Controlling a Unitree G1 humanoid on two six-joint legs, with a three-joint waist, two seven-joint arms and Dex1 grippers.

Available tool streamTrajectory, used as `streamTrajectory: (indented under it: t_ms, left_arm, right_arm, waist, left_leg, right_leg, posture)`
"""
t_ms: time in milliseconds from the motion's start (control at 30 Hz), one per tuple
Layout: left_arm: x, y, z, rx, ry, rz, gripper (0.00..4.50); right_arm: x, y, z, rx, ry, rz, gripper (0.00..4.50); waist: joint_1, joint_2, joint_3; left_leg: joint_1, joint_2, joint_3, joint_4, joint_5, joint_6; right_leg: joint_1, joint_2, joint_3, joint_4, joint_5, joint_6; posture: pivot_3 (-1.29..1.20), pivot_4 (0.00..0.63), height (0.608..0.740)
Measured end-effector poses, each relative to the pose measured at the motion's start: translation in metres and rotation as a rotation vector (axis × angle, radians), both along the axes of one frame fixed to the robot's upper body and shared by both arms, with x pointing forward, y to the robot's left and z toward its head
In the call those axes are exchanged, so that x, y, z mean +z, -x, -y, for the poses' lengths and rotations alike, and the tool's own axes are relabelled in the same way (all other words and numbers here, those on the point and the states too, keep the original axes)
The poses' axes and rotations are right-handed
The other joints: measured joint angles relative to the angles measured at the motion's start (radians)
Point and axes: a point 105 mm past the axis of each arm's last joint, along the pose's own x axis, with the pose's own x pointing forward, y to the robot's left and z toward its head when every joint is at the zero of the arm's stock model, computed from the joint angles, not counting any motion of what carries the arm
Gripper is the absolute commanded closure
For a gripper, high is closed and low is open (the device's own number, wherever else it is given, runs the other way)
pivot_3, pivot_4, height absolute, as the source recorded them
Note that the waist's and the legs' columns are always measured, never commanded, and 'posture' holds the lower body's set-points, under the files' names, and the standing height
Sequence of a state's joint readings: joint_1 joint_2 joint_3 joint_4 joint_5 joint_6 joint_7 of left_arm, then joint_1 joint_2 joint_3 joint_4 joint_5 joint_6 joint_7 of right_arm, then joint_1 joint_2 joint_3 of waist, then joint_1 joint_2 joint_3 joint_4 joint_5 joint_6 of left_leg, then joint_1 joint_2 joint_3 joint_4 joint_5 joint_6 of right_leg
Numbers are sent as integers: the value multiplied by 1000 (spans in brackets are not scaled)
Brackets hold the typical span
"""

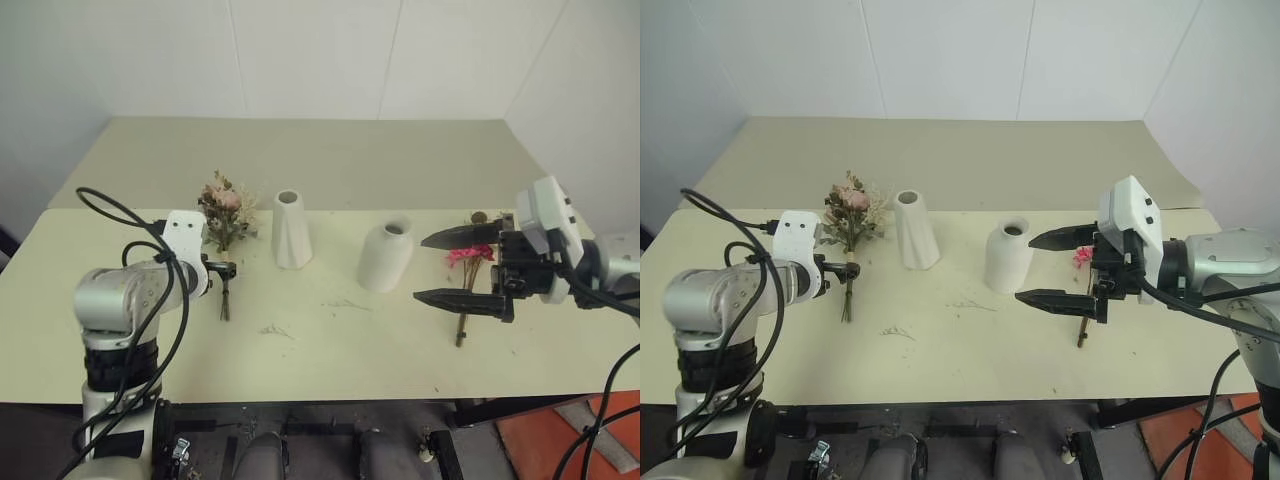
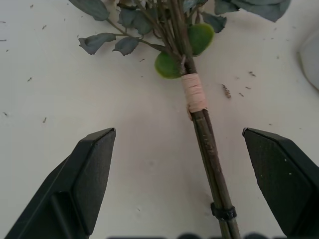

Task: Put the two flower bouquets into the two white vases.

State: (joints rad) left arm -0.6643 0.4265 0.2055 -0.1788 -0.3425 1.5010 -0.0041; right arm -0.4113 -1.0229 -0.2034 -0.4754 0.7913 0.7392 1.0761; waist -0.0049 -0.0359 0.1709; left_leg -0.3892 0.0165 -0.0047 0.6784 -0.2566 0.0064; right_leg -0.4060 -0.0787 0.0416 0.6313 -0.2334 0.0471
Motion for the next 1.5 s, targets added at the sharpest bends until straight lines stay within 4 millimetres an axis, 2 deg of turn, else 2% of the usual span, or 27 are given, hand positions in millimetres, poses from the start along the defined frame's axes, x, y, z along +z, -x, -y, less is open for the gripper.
streamTrajectory:
  t_ms: [133,233,567,633,833,900,967,1033,1233,1367,1433,1500]
  left_arm:
    - [-10,-24,2,27,24,-18,44]
    - [-15,-37,12,8,77,-38,657]
    - [-14,-48,20,-20,100,-32,3836]
    - [-14,-47,20,-21,104,-34,4349]
    - [-11,-47,15,0,114,-23,4350]
    - [-4,-52,8,14,85,67,4350]
    - [8,-59,-1,25,59,216,4350]
    - [30,-66,-6,12,112,378,4350]
    - [119,-82,-8,-174,417,820,4350]
    - [177,-75,1,-385,637,1076,4350]
    - [196,-72,2,-445,763,1163,4350]
    - [207,-70,3,-493,880,1210,4350]
  right_arm:
    - [-4,1,1,-11,5,-13,0]
    - [-8,2,1,-21,8,-26,0]
    - [-7,6,5,-55,15,-8,0]
    - [-5,6,7,-64,15,4,0]
    - [2,2,11,-102,-22,34,0]
    - [4,0,12,-113,-32,42,0]
    - [6,-4,12,-133,-51,56,0]
    - [7,-7,13,-154,-67,66,0]
    - [7,-13,10,-200,-117,92,0]
    - [1,-10,8,-215,-135,82,0]
    - [-6,-8,9,-231,-145,62,0]
    - [-12,-6,12,-260,-149,47,0]
  waist:
    - [6,0,0]
    - [9,0,0]
    - [10,0,0]
    - [11,0,0]
    - [11,0,0]
    - [9,0,0]
    - [8,0,0]
    - [12,0,0]
    - [21,0,0]
    - [18,0,0]
    - [16,0,0]
    - [14,0,0]
  left_leg:
    - [-1,0,0,0,0,0]
    - [-2,-1,0,0,0,0]
    - [-2,-1,0,0,0,0]
    - [-2,-1,0,0,0,0]
    - [-2,-1,1,0,0,0]
    - [-2,0,1,0,0,0]
    - [-3,0,1,0,0,0]
    - [-6,0,1,0,1,-1]
    - [-17,-2,2,2,2,-3]
    - [-19,-2,2,2,2,-2]
    - [-19,-2,2,3,2,-1]
    - [-19,-2,2,3,2,-1]
  right_leg:
    - [0,0,0,0,0,0]
    - [-1,-1,0,0,0,0]
    - [-2,-1,0,0,0,0]
    - [-2,-1,0,0,0,0]
    - [-2,-1,0,0,0,0]
    - [-2,-1,0,0,0,0]
    - [-3,-2,1,0,1,0]
    - [-6,-2,0,0,1,0]
    - [-16,-3,-2,0,4,0]
    - [-15,-3,-2,0,5,3]
    - [-16,-3,-2,0,5,3]
    - [-15,-3,-2,0,5,3]
  posture:
    - [0,150,740]
    - [0,150,740]
    - [0,150,740]
    - [0,150,740]
    - [0,150,740]
    - [0,150,740]
    - [0,150,740]
    - [0,150,740]
    - [0,150,740]
    - [0,150,740]
    - [0,150,740]
    - [0,150,740]
